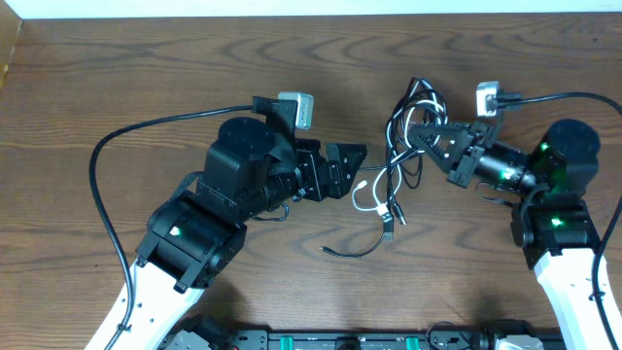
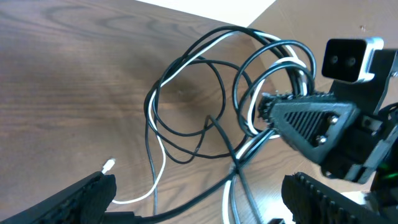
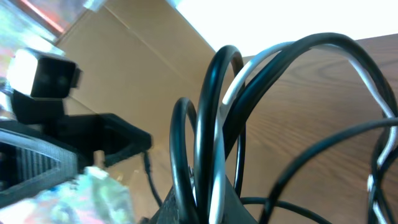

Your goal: Untangle cables

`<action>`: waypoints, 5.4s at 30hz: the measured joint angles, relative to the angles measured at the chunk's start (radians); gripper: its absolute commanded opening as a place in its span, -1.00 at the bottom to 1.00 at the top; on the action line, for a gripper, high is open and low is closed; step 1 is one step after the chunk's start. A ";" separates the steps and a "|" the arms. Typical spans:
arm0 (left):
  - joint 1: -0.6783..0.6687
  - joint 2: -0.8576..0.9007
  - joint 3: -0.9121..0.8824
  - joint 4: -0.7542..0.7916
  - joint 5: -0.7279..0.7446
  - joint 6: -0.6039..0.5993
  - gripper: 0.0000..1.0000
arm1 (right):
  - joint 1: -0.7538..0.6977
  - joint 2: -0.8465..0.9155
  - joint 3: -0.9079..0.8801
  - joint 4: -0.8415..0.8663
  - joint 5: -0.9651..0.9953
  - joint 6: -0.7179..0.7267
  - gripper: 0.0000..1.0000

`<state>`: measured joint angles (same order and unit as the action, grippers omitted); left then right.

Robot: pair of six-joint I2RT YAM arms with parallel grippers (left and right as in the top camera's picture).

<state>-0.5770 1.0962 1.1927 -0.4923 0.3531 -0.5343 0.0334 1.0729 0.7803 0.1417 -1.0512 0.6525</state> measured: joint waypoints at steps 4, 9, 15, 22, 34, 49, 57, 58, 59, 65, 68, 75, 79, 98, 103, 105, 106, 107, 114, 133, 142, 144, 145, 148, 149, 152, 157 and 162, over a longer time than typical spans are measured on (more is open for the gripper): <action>0.000 0.000 0.000 0.000 0.019 0.042 0.79 | -0.012 0.000 0.000 0.011 -0.039 0.069 -0.98; 0.000 0.000 0.000 0.000 0.091 0.140 0.82 | -0.012 0.000 0.000 0.039 -0.064 0.098 -0.98; 0.000 0.000 0.000 0.000 0.124 0.201 0.95 | -0.012 0.000 0.000 0.095 -0.182 0.001 -0.98; 0.000 0.000 0.000 0.000 0.139 0.275 0.95 | -0.012 0.000 0.000 0.103 -0.336 -0.111 -0.98; 0.000 0.000 0.000 0.023 0.254 0.299 0.94 | 0.043 0.000 0.000 0.104 -0.393 -0.182 -0.98; -0.088 0.039 0.000 0.071 0.277 0.342 0.56 | 0.099 0.000 0.000 0.105 -0.381 -0.190 -0.98; -0.088 0.047 0.000 0.128 0.277 0.352 0.43 | 0.099 0.000 0.000 0.105 -0.397 -0.190 -0.98; -0.088 0.047 0.000 0.138 0.277 0.352 0.35 | 0.099 0.000 0.000 0.104 -0.400 -0.190 -0.98; -0.088 0.047 0.000 0.144 0.277 0.355 0.28 | 0.099 0.000 0.000 0.105 -0.402 -0.190 -0.98; -0.088 0.047 0.000 0.159 0.277 0.358 -0.24 | 0.099 0.000 0.000 0.105 -0.417 -0.190 -0.98; -0.087 0.047 0.000 0.159 0.276 0.358 -0.38 | 0.099 0.000 0.000 0.105 -0.421 -0.190 -0.98; -0.087 0.047 0.000 0.159 0.276 0.360 -0.85 | 0.099 0.000 0.000 0.105 -0.433 -0.190 -0.98; -0.087 0.047 0.000 0.159 0.277 0.359 -0.85 | 0.099 0.000 0.000 0.105 -0.434 -0.190 -0.98; -0.055 0.047 0.000 0.089 0.276 0.386 -0.85 | 0.044 0.000 0.000 0.109 -0.363 -0.198 0.28; -0.048 0.047 0.000 0.078 0.277 0.386 -0.85 | -0.008 0.000 0.000 0.109 -0.354 -0.198 0.25; -0.048 0.047 0.000 0.078 0.278 0.386 -0.85 | -0.013 0.000 0.000 0.109 -0.352 -0.201 0.25; -0.048 0.047 0.000 0.078 0.282 0.386 -0.85 | -0.013 0.000 0.000 0.109 -0.351 -0.207 0.25; -0.048 0.047 0.000 0.079 0.288 0.386 -0.85 | -0.013 0.000 0.000 0.109 -0.351 -0.212 0.25; -0.048 0.047 0.000 0.087 0.375 0.385 -0.85 | -0.011 0.000 0.000 0.109 -0.344 -0.270 0.09; -0.111 0.080 0.000 0.135 0.430 0.382 -0.85 | 0.004 0.000 0.001 0.072 -0.268 -0.306 0.09; -0.113 0.080 0.000 0.166 0.431 0.382 -0.85 | 0.052 0.000 0.001 -0.018 -0.262 -0.413 0.39; -0.113 0.080 0.000 0.164 0.431 0.382 -0.85 | 0.052 0.000 0.001 -0.015 -0.260 -0.424 0.41; -0.113 0.080 0.000 0.161 0.432 0.382 -0.85 | 0.052 0.000 0.001 -0.012 -0.259 -0.428 0.42; -0.113 0.080 0.000 0.155 0.435 0.382 -0.85 | 0.052 0.000 0.001 0.002 -0.256 -0.434 0.45; -0.113 0.080 0.000 0.154 0.435 0.382 -0.85 | 0.052 0.000 0.001 0.006 -0.255 -0.435 0.45; -0.113 0.084 0.000 0.152 0.438 0.382 -0.85 | 0.052 0.000 0.001 0.015 -0.251 -0.436 0.47; -0.124 0.101 0.000 0.149 0.450 0.373 -0.85 | 0.052 0.000 0.001 0.035 -0.245 -0.439 0.44; -0.142 0.106 0.000 0.151 0.449 0.370 -0.85 | 0.052 0.000 0.000 0.087 -0.257 -0.453 0.06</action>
<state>-0.7185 1.2018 1.1927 -0.3412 0.8017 -0.1638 0.0856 1.0733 0.7807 0.2291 -1.3079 0.1993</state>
